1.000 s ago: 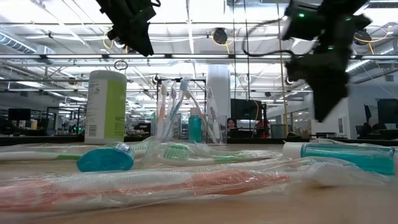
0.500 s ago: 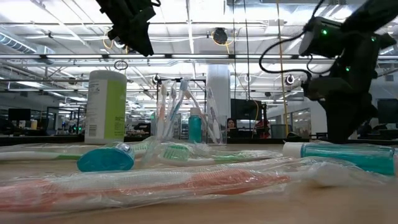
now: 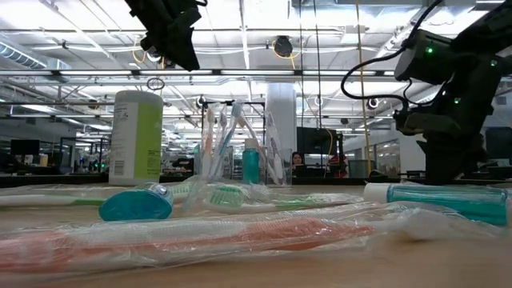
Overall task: Pick & Place toothbrushing station
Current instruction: Put the green toothbrush into the transparent organizer
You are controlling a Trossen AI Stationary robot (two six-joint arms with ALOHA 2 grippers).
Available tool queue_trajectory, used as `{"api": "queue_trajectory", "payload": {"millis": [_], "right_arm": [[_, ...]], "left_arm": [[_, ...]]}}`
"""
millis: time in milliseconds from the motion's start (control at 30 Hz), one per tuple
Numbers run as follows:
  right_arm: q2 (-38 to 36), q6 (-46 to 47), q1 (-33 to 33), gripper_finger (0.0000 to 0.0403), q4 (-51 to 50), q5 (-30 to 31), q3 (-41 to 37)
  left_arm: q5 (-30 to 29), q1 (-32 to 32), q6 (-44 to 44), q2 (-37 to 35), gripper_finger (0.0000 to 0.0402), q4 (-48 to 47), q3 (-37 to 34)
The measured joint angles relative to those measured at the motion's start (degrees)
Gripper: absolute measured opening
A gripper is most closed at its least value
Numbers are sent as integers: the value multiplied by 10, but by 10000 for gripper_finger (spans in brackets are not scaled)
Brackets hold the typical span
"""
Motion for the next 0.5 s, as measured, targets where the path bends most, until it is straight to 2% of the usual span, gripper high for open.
{"api": "queue_trajectory", "payload": {"millis": [133,233,400,500], "right_arm": [[-6,6,-1,16,66,-16,-3],[-23,-30,0,10,134,-45,4],[-67,-166,-7,6,343,-5,13],[-72,-286,-11,3,501,1,15]], "left_arm": [[0,0,0,0,134,0,0],[0,0,0,0,134,0,0],[0,0,0,0,134,5,0],[0,-1,7,0,134,5,0]]}}
